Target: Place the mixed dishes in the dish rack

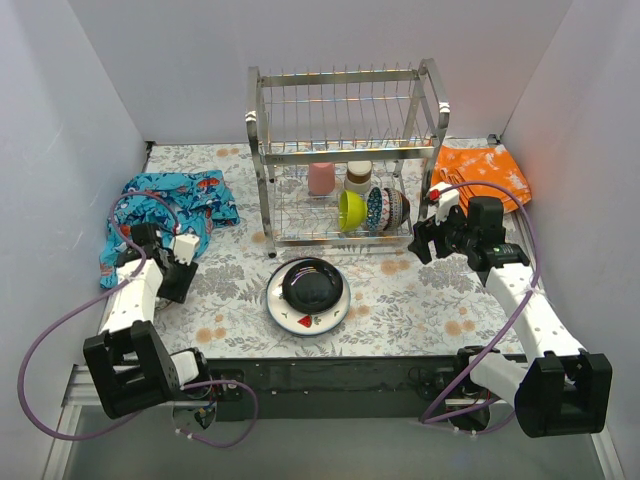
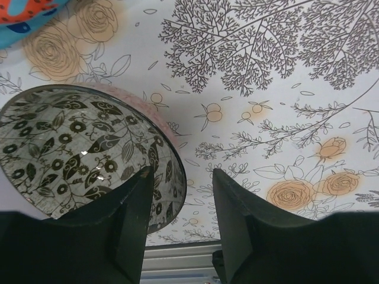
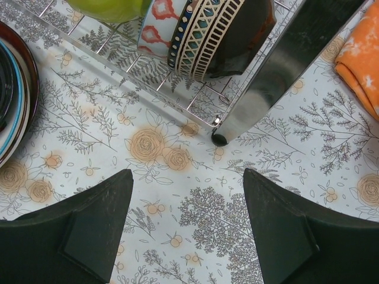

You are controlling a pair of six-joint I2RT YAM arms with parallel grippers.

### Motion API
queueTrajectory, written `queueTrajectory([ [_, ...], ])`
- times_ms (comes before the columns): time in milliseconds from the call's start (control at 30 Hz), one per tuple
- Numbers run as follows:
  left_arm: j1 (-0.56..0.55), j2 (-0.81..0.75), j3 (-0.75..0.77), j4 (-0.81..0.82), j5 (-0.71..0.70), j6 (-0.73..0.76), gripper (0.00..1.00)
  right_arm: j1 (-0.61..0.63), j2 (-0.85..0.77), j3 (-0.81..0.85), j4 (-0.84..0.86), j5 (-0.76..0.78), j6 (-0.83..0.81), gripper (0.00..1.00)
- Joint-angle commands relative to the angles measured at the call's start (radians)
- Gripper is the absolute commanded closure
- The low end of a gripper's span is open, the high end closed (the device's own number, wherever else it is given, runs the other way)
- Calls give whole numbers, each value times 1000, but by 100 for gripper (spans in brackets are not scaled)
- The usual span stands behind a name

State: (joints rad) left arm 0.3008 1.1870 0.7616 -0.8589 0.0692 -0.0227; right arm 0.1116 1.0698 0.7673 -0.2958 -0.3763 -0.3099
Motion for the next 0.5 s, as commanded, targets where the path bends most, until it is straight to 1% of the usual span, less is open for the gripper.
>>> queueTrajectory([
  [0,0,14,-41,54,-32,1,57,-3,-24,-22,40,-1,11,17],
  [67,1,22,-48,67,-43,-9,61,-3,-34,-31,41,4,12,17],
  [167,0,34,-53,80,-55,-17,71,-4,-45,-45,43,5,18,17],
  [200,1,33,-54,83,-57,-22,80,-4,-47,-46,44,4,20,17],
  [300,1,10,-19,48,-46,-10,95,-4,-50,-48,44,2,22,17],
  [333,1,-7,2,28,-26,-5,98,-6,-51,-46,43,5,22,17],
  [367,1,-12,72,-44,0,3,100,-6,-51,-43,37,13,20,17],
  [433,1,-9,161,-122,58,20,100,-7,-47,-34,30,20,11,17],
  [467,1,9,276,-220,139,44,100,-7,-45,-31,23,23,8,17],
])
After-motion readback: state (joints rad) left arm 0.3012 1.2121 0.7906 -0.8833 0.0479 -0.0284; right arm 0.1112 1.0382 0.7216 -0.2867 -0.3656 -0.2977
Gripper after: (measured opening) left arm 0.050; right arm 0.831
